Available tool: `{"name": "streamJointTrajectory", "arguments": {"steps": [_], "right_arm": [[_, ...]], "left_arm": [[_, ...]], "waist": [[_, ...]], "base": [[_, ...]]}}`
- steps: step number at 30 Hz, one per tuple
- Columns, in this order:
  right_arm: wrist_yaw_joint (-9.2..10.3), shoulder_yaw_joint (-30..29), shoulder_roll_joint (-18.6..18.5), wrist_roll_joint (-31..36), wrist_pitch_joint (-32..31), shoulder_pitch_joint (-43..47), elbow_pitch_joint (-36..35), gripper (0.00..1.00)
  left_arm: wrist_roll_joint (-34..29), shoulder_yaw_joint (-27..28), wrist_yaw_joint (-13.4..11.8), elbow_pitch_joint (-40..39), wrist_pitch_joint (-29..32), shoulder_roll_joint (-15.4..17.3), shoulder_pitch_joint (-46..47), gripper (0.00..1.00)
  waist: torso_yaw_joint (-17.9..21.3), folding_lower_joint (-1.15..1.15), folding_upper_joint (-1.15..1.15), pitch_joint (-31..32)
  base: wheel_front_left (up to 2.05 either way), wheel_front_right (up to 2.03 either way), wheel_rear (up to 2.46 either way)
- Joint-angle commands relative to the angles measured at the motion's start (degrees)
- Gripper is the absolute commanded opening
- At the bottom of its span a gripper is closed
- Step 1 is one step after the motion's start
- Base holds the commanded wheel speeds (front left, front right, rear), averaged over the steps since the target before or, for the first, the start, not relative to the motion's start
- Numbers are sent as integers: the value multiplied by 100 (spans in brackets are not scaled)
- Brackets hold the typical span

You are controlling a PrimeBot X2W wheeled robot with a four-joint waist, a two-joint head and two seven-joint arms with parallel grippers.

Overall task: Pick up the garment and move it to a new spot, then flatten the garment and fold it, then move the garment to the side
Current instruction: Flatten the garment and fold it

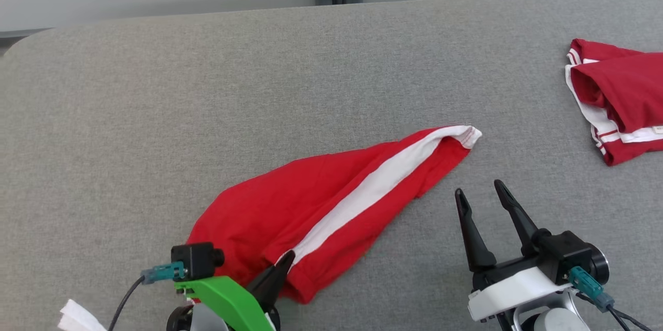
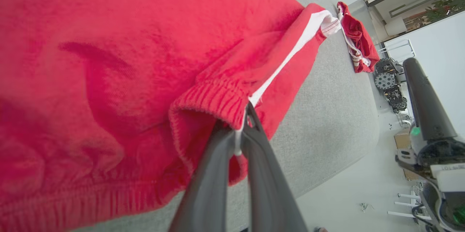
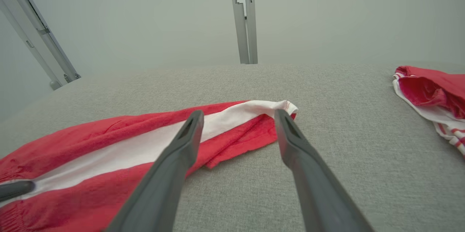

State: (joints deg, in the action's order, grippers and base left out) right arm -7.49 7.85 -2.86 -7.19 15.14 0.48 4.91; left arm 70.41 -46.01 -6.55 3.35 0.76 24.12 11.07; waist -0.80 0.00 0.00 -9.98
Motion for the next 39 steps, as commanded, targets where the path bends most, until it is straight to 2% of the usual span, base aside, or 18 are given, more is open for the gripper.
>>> {"name": "streamJointTrajectory", "arguments": {"steps": [1, 7, 10, 13, 16, 18, 22, 25, 28, 32, 39], "right_arm": [[0, 17, -36, -3, -3, -77, 61, 100], [0, -29, -213, -425, -3, -377, 558, 100], [0, 33, -414, -738, -3, -633, 921, 100], [0, 344, -738, -970, -3, -741, 1457, 100], [0, 466, -1036, -1077, -3, -702, 1517, 100], [0, 434, -1207, -1014, -3, -427, 1310, 100], [0, 290, -1362, -1024, -3, 253, 361, 100], [0, 550, -1585, -1082, -3, 899, -12, 100], [0, 819, -1776, -1174, -3, 1161, -85, 100], [0, 955, -1916, -1094, -3, 1297, 120, 100], [2, 1299, -1833, -1025, -3, 913, 627, 100]], "left_arm": [[-20, 34, -22, -122, 37, 184, -98, 0], [-118, 126, -175, -650, 158, 785, -256, 0], [-121, 191, -241, -764, 176, 897, -242, 0], [-133, 205, -245, -794, 184, 885, -169, 0], [-205, 156, -219, -747, 184, 831, -71, 0], [-291, 117, -197, -704, 148, 798, 4, 0], [-458, 125, -153, -598, -4, 736, 130, 0], [-488, 178, -95, -518, -96, 703, 187, 0], [-499, 223, -44, -420, -183, 691, 230, 0], [-519, 281, 24, -344, -298, 679, 296, 0], [-571, 265, 85, -298, -298, 644, 435, 0]], "waist": [[-102, 0, 0, 6], [-432, 0, 0, -55], [-580, 0, 0, -85], [-741, 0, 0, -85], [-882, 0, 0, -67], [-961, 0, 0, -59], [-1012, 0, 0, -74], [-1000, 0, 0, -66], [-980, 0, 0, -41], [-939, 0, 0, -15], [-954, 0, 0, -63]], "base": [[0, 0, 0], [0, 0, 0], [0, 0, 0], [0, 0, 0], [0, 0, 0], [0, 0, 0], [0, 0, 0], [0, 0, 0], [0, 0, 0], [0, 0, 0], [0, 0, 0]]}}
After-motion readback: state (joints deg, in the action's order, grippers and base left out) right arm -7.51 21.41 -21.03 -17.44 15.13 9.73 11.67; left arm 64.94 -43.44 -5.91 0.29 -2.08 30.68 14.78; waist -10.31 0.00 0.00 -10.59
